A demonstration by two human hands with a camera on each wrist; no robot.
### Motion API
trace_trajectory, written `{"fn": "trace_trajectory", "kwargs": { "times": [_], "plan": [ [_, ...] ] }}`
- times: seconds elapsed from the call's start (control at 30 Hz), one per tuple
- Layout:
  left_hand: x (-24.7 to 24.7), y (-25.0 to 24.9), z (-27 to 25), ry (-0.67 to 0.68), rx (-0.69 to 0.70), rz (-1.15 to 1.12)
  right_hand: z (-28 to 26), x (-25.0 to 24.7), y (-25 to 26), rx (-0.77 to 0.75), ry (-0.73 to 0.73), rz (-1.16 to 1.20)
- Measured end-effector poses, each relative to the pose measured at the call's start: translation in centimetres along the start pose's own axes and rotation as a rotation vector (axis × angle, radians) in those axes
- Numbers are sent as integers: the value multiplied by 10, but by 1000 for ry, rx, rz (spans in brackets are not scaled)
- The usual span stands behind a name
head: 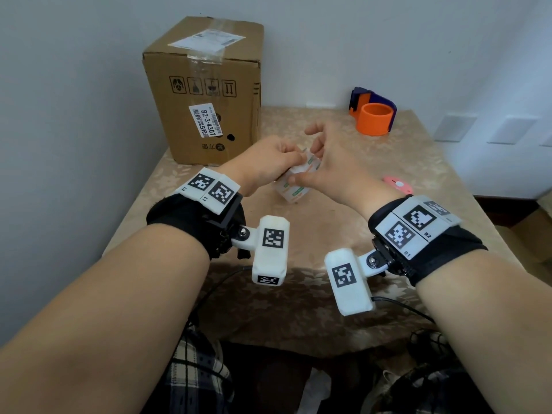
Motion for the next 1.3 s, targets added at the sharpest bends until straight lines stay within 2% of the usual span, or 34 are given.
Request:
{"fn": "trace_trajectory", "kwargs": {
  "times": [0.2, 0.37, 0.53, 0.9, 1.3],
  "plan": [
    [-2, -3, -1, -17, -14, -4, 1, 2, -1, -14, -16, 13],
    [-3, -5, -3, -17, -30, 9, 5, -2, -14, 94, -10, -83],
    [-10, -6, -1, -29, -31, 88, 2, -9, -8, 48, -47, -49],
    [-4, -12, -3, 38, -15, 136, 4, -26, -8, 22, -127, -1],
    [1, -15, -4, 68, 13, 161, 6, -8, -9, -47, -6, -122]
  ]
}}
Point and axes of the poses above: each hand's wrist, its own z-axis towards the middle knuckle, its own x-axis out of the palm, y = z × x, the point moved 10 cm from there along z, towards the middle knuckle, and after that the axes turned 15 degrees about x, right-handed, at the moved point
